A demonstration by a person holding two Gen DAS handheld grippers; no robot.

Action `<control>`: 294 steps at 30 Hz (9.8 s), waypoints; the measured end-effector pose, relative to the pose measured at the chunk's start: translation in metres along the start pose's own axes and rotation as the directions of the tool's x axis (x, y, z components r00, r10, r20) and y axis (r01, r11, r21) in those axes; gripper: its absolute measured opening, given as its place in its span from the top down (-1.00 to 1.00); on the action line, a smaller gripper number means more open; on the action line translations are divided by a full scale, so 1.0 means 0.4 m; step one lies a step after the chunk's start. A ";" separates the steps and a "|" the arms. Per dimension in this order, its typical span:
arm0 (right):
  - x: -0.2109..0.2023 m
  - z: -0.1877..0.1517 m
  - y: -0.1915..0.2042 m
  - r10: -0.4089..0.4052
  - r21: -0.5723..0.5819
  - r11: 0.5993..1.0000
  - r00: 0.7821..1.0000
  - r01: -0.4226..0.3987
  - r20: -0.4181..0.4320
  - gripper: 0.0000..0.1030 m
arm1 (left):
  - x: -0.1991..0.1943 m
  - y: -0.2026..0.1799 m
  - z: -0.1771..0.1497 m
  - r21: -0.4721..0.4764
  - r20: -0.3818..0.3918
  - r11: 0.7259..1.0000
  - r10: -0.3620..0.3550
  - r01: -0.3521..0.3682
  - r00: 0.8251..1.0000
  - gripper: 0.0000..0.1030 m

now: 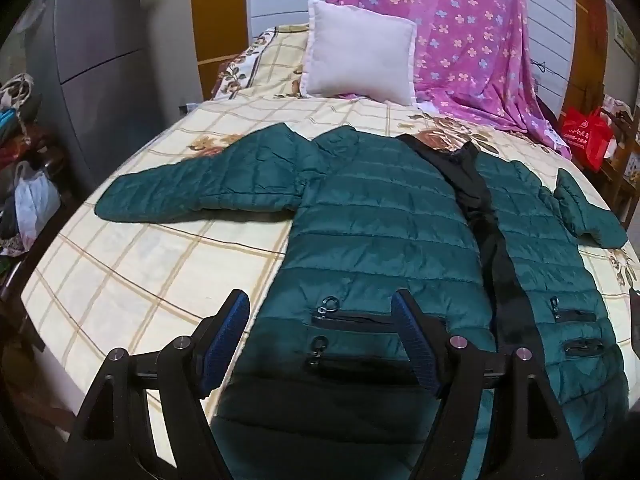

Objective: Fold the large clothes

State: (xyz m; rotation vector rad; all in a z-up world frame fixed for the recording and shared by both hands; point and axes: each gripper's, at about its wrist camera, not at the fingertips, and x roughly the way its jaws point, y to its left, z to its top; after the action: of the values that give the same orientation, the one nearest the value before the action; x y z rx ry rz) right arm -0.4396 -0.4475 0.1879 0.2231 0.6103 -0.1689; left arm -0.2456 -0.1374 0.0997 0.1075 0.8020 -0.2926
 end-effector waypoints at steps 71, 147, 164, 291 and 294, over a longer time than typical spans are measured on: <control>0.289 0.000 0.074 -0.200 -0.047 0.980 0.965 0.194 -0.168 -0.99 | 0.109 -0.087 -0.008 -0.016 -0.073 0.998 -0.069 0.068 0.995 -0.03; 0.415 0.085 0.087 -0.181 0.001 0.982 0.956 0.187 -0.231 -0.99 | 0.171 0.015 0.109 -0.094 -0.105 0.995 -0.035 0.025 0.994 -0.03; 0.506 0.103 0.098 -0.125 -0.006 0.992 0.955 0.128 -0.270 -0.99 | 0.322 0.581 0.209 -0.500 -0.124 0.828 0.220 -0.253 0.968 -0.03; 0.737 0.238 -0.074 -0.145 -0.078 0.989 0.946 0.127 -0.290 -0.41 | 0.474 -0.173 0.303 -0.010 -0.060 0.995 -0.098 0.097 0.993 0.12; 0.695 0.234 -0.076 -0.142 -0.072 0.989 0.953 0.127 -0.268 -0.42 | 0.475 -0.175 0.302 -0.004 -0.055 0.996 -0.092 0.092 0.994 0.11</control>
State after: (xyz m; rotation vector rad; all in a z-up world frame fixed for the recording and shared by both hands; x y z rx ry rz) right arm -0.1708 -0.5262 0.0954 0.1528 0.9041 -0.2556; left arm -0.0581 -0.2701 0.0474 0.0776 0.8638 -0.3778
